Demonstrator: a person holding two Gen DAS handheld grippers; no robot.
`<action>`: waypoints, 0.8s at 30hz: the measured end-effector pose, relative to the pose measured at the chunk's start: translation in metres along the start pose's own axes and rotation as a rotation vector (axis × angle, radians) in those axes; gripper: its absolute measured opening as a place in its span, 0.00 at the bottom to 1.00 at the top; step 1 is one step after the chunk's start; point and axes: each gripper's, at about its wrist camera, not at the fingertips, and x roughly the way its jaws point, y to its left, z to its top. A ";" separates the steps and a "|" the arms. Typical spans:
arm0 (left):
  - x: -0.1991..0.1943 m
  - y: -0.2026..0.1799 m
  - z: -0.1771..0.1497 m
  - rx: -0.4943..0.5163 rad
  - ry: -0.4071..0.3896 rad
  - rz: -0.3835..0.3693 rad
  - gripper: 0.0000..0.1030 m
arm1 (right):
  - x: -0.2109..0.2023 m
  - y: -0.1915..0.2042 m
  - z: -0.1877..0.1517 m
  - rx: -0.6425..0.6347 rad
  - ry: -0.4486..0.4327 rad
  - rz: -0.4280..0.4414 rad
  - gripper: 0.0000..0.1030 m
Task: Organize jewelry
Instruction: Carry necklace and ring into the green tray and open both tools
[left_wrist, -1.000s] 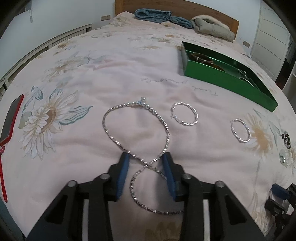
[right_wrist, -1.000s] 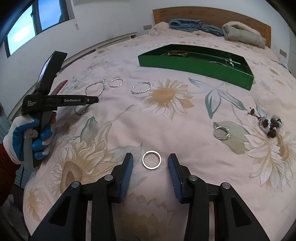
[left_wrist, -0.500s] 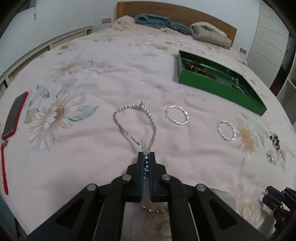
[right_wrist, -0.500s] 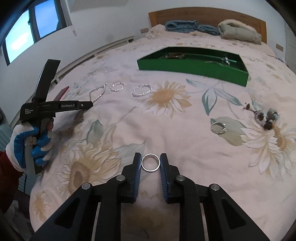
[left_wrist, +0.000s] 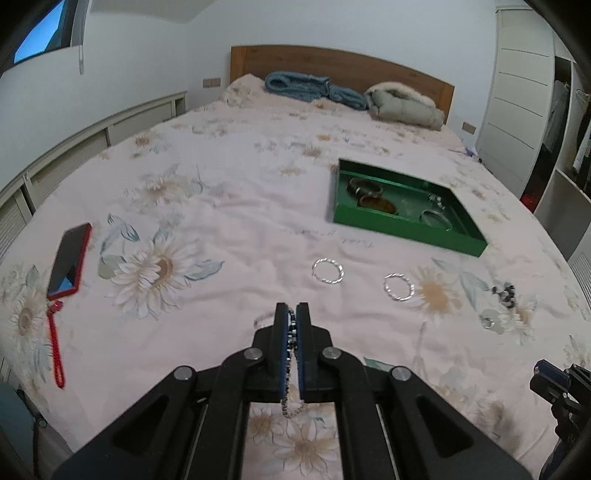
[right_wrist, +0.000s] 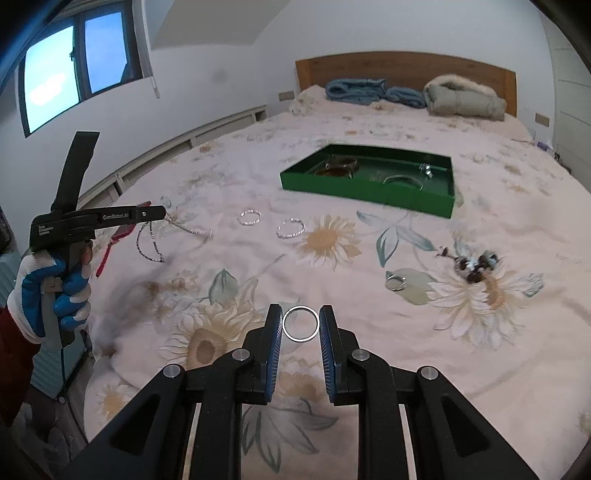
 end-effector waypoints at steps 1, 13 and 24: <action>-0.007 -0.002 0.001 0.008 -0.013 0.001 0.03 | -0.006 0.001 0.000 0.001 -0.009 -0.004 0.19; -0.033 -0.052 0.063 0.097 -0.104 -0.098 0.03 | -0.031 -0.022 0.038 0.010 -0.072 -0.045 0.19; 0.067 -0.155 0.187 0.190 -0.106 -0.180 0.03 | 0.044 -0.100 0.169 0.047 -0.106 -0.112 0.19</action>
